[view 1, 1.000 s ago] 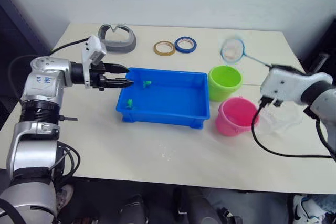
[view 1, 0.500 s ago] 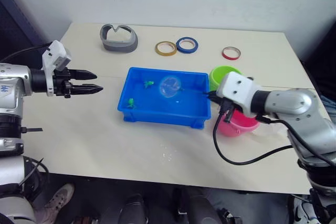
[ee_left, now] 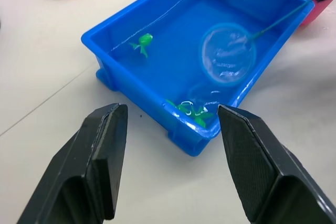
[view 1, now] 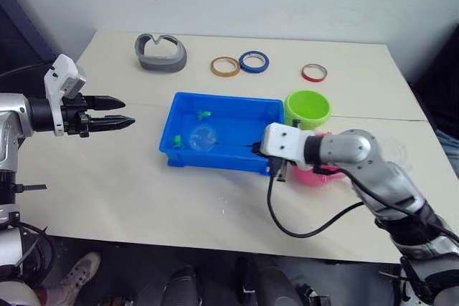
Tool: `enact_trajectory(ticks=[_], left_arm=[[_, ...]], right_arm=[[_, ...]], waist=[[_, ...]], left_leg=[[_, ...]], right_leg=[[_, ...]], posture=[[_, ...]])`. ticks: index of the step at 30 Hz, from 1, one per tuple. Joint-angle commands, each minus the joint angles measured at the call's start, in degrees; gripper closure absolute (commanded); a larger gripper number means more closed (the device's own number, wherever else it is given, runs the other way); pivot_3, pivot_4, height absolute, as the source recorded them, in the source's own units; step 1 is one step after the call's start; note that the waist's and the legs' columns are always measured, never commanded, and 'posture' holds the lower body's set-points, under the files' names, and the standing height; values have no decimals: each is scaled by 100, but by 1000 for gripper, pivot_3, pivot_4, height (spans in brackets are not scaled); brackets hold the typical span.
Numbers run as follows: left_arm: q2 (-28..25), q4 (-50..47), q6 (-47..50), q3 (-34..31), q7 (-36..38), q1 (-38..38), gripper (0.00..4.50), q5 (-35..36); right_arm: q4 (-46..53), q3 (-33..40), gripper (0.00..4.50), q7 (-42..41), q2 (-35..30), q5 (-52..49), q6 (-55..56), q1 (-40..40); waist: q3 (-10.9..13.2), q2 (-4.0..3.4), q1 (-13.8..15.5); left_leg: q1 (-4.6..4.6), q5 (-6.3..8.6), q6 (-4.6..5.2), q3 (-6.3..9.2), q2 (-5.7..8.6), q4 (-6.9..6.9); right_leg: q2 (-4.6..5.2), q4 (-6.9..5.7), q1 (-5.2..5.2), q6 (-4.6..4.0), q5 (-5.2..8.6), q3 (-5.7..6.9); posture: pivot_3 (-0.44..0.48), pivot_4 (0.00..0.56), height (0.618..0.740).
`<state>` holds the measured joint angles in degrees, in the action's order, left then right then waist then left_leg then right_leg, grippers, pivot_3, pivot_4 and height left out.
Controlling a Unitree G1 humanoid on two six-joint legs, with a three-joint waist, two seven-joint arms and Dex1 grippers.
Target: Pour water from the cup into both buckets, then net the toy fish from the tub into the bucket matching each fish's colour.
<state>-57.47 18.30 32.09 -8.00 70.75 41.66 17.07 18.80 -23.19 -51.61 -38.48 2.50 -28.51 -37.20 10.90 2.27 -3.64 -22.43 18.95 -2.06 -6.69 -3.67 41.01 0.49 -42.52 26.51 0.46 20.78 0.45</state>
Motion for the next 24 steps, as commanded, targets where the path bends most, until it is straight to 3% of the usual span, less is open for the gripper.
enact_trajectory(ticks=[1, 9, 24], left_arm=[[-142, -185, 51, -168, -49, 44, 1477, 128], [-162, -248, 100, -179, -85, 46, 1477, 186], [-176, -364, 168, -246, -117, -15, 1477, 253]], right_arm=[[-211, -189, 4500, 116, 165, 361, 415, -149], [-421, -304, 4500, 201, 579, 638, 771, -138], [-1091, -260, 4500, 627, 732, 1541, 1371, -275]], waist=[[0, 0, 8], [0, 0, 13], [-1, 1, 14]], left_leg=[[0, 0, 0, 0, 0, 0], [-2, 0, 0, 0, 0, 1], [-2, 0, 0, 0, 1, 3]], right_leg=[[0, 0, 0, 0, 0, 1], [1, 0, 0, 0, 0, 0], [1, 0, 0, -1, 0, 1]], posture=[[0, 150, 693], [0, 150, 693], [0, 150, 693]])
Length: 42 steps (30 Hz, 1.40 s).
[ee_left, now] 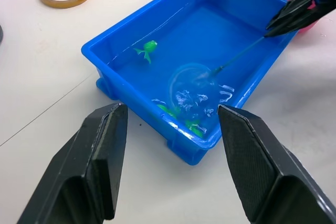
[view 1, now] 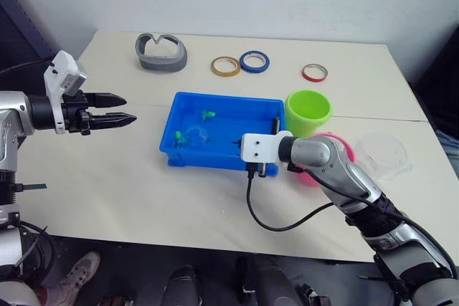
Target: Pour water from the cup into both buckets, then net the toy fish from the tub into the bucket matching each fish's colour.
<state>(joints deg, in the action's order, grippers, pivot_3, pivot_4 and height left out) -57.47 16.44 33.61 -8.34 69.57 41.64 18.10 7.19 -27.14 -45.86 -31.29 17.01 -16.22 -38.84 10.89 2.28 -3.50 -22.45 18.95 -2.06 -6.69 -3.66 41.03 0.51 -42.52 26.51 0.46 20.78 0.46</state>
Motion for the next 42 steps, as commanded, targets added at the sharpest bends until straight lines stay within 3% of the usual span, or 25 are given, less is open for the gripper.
enact_trajectory(ticks=[1, 13, 20, 27, 33, 42], left_arm=[[-176, -186, 19, -213, 2, -21, 1477, 151], [-170, -170, 2, -176, 0, -1, 1477, 186], [-129, -213, 9, -183, -35, -33, 1477, 203], [-92, -228, 4, -166, -69, -30, 1477, 211], [-85, -289, 73, -152, -53, -29, 1477, 280], [48, -279, 106, -25, -7, 149, 1477, 381]], right_arm=[[59, 160, 4500, 46, 14, 95, 157, -113], [677, 99, 4500, -495, 192, -309, 111, 175], [1109, 488, 4500, -980, 377, -1124, -1332, 148], [942, 588, 4500, -716, 723, -1438, -2911, 76], [766, 910, 4500, -397, 897, -1715, -3664, -137], [1138, 1508, 4500, -282, 559, -2376, -4460, -485]], waist=[[0, 0, -1], [0, 0, -2], [-1, 1, -1], [-1, 1, -8], [-1, 1, -7], [-1, 1, 10]], left_leg=[[0, 0, 0, 0, 0, 0], [0, 0, 0, 1, 0, -1], [1, 0, 0, 2, -1, 0], [2, 0, 0, 2, -2, -1], [1, 0, 0, 2, -1, 0], [-1, 0, 0, 4, 0, -3]], right_leg=[[0, 0, 0, 0, 0, 0], [-1, -1, 0, 0, 0, 1], [0, -1, -1, 0, 0, 1], [0, -2, 0, -1, 0, 1], [1, -1, -1, -1, 0, 1], [1, 2, 0, -1, -1, 2]], posture=[[0, 150, 693], [0, 150, 693], [0, 150, 693], [0, 150, 693], [0, 150, 693], [0, 150, 693]])
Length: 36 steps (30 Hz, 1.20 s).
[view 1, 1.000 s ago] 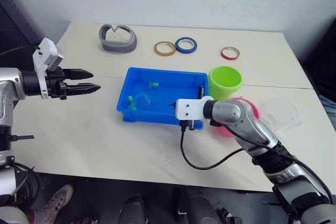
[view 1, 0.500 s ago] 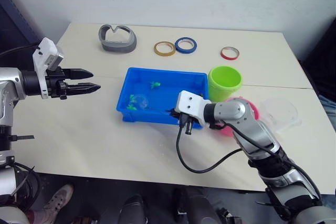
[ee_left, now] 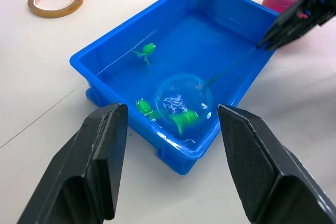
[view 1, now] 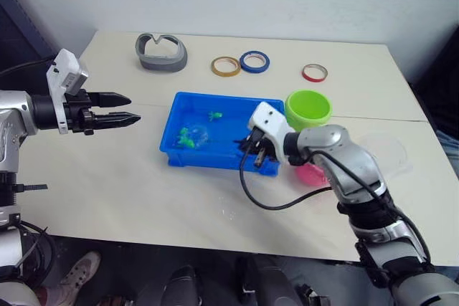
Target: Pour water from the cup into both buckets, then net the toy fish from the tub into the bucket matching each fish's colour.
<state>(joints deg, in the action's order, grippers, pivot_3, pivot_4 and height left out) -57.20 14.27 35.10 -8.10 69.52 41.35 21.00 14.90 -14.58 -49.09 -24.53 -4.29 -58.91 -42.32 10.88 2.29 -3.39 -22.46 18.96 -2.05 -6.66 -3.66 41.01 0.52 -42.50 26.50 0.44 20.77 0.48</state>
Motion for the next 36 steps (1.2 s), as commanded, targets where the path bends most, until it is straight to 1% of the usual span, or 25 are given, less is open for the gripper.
enact_trajectory(ticks=[1, 8, 14, 16, 19, 23, 29, 32, 36], left_arm=[[47, -28, -65, -33, -5, 208, 1477, 88], [259, 154, -183, 111, 75, 411, 1477, 41], [606, 410, -415, 456, 202, 683, 1477, -58], [781, 570, -513, 564, 226, 833, 1477, -89], [1134, 941, -767, 770, 283, 1139, 1477, -200], [1511, 1454, -1075, 939, 404, 1530, 1477, -320], [1829, 2024, -1429, 1044, 549, 1871, 1477, -489], [1895, 2185, -1534, 1054, 593, 1950, 1477, -551], [1953, 2359, -1631, 1059, 637, 2049, 1477, -620]], right_arm=[[409, 307, 4500, 59, -171, -301, -255, -164], [607, 406, 4500, 208, -615, -555, -395, -211], [837, 647, 4500, 315, -967, -829, -619, -231], [1013, 862, 4500, 321, -1138, -969, -782, -204], [1348, 1381, 4500, 242, -1529, -1256, -1054, -132], [1544, 2017, 4500, 324, -1961, -1488, -1303, -18], [1627, 2887, 4500, 398, -2713, -1626, -1381, 526], [1556, 3167, 4500, 470, -2950, -1593, -1238, 827], [1250, 3141, 4500, 702, -3251, -1239, -744, 1238]], waist=[[0, 0, 3], [0, 0, -5], [0, 0, 14], [0, 0, 17], [1, -1, 27], [1, -1, 29], [2, -4, 18], [2, -5, 13], [3, -5, 15]], left_leg=[[0, 0, 0, 0, 0, 0], [-1, 0, 0, 0, 0, 0], [-5, 0, 0, 1, 0, 0], [-5, 0, 0, 1, 1, 0], [-10, 0, 0, 4, 0, -1], [-13, 0, 1, 6, 0, -2], [-13, 0, 1, 5, 0, -8], [-11, 0, 0, 5, 0, -10], [-10, -1, -1, 2, 0, -9]], right_leg=[[0, 0, 0, 0, 0, 0], [-1, 0, 0, 0, 0, -1], [-1, 3, 1, 0, 0, 1], [0, 4, 0, 0, 0, 1], [-1, 11, 1, 0, 0, 3], [-1, 13, 1, 0, 0, 7], [-2, 20, 1, 1, 0, 6], [-2, 21, 1, 1, 0, 5], [-3, 19, 1, 1, 0, 3]], posture=[[0, 150, 693], [0, 150, 693], [0, 150, 693], [0, 150, 693], [0, 150, 693], [0, 150, 693], [0, 150, 693], [0, 150, 693], [0, 150, 693]])
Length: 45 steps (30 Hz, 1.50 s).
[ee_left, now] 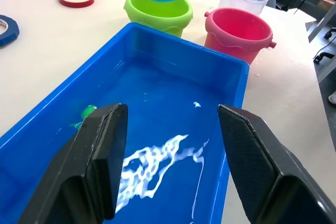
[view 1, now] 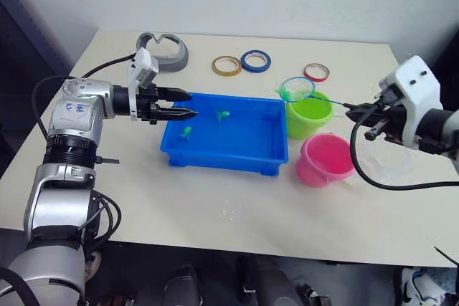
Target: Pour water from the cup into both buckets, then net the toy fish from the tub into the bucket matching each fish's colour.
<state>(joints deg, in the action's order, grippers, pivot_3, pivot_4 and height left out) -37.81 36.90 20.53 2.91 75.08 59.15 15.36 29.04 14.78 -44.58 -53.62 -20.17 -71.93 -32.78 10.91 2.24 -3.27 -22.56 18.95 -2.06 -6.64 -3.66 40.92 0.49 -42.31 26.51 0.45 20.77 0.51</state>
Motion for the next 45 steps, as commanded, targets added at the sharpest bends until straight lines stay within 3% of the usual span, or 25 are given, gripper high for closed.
enact_trajectory(ticks=[1, 8, 17, 28, 45], left_arm=[[19, 121, -190, -43, 88, 283, 1477, -68], [-15, 155, -216, -61, 125, 305, 1477, -101], [-49, 195, -231, -94, 154, 314, 1477, -149], [47, 363, -346, -92, 185, 425, 1477, -215], [30, 397, -415, -78, 201, 441, 1477, -254]], right_arm=[[-216, 155, 4500, 291, -377, 399, 651, 337], [-532, -857, 4500, 778, -650, 1445, 2254, 866], [-561, -1366, 4500, 1315, -1231, 2813, 3940, 1426], [-620, -1367, 4500, 1740, -1594, 4523, 5664, 2119], [-1022, -1239, 4500, 2110, -1456, 6280, 7059, 2173]], waist=[[0, 0, 2], [0, 0, -3], [0, -1, 18], [0, 0, 13], [0, -1, 7]], left_leg=[[0, 0, 0, 0, 0, 0], [1, 0, 0, -3, 0, -1], [0, -1, -2, -4, 0, 0], [2, -2, -4, -8, 0, 2], [13, -3, -6, -20, 1, 7]], right_leg=[[0, 0, 0, 0, 0, 0], [-1, 2, 0, 1, 0, -2], [-1, 4, 0, 3, 0, -3], [-3, 0, 0, 3, 0, -4], [-4, -17, 0, 3, 0, -14]], posture=[[0, 150, 693], [0, 150, 693], [0, 150, 693], [0, 150, 693], [0, 150, 693]])
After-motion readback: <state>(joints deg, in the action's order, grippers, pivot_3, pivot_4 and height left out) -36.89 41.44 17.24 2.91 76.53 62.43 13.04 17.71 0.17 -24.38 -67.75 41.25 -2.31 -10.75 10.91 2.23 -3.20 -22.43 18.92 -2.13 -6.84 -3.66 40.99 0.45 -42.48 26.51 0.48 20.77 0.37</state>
